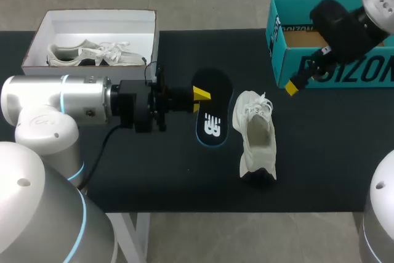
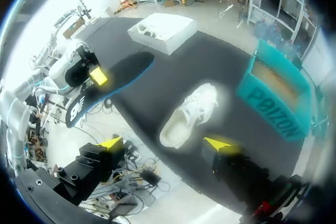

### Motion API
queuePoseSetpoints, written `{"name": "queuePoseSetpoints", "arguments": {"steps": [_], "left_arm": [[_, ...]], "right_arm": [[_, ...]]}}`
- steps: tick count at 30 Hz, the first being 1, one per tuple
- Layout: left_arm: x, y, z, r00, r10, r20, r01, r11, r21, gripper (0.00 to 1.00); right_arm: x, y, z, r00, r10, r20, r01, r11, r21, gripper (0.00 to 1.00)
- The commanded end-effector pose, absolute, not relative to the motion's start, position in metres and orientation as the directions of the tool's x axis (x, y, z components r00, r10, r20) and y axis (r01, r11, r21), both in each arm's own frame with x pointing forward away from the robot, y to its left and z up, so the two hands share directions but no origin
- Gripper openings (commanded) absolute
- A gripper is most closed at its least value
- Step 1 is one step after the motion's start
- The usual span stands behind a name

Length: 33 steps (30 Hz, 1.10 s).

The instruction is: Take the shoe out of the shoebox, open the shoe tongue, remove and reinsert the insole, then place the shoe into the shoebox

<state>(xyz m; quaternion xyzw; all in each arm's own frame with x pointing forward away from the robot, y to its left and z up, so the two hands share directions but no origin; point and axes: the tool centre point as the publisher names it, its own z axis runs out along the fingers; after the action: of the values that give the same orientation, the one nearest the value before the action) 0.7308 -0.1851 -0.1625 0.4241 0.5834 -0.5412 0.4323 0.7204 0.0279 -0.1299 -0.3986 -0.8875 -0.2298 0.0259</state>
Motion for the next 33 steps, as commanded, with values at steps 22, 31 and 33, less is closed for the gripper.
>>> {"name": "queuePoseSetpoints", "arguments": {"steps": [22,31,33], "left_arm": [[0.734,-0.189,-0.166,-0.268,0.060,-0.961,0.963,0.044,-0.266,0.00],[0.734,-0.189,-0.166,-0.268,0.060,-0.961,0.963,0.044,-0.266,0.00],[0.734,-0.189,-0.166,-0.268,0.060,-0.961,0.963,0.044,-0.266,0.00]], "right_arm": [[0.725,0.032,-0.131,-0.873,0.430,0.229,0.484,0.817,0.313,1.00],[0.725,0.032,-0.131,-0.873,0.430,0.229,0.484,0.817,0.313,1.00],[0.725,0.032,-0.131,-0.873,0.430,0.229,0.484,0.817,0.313,1.00]]}}
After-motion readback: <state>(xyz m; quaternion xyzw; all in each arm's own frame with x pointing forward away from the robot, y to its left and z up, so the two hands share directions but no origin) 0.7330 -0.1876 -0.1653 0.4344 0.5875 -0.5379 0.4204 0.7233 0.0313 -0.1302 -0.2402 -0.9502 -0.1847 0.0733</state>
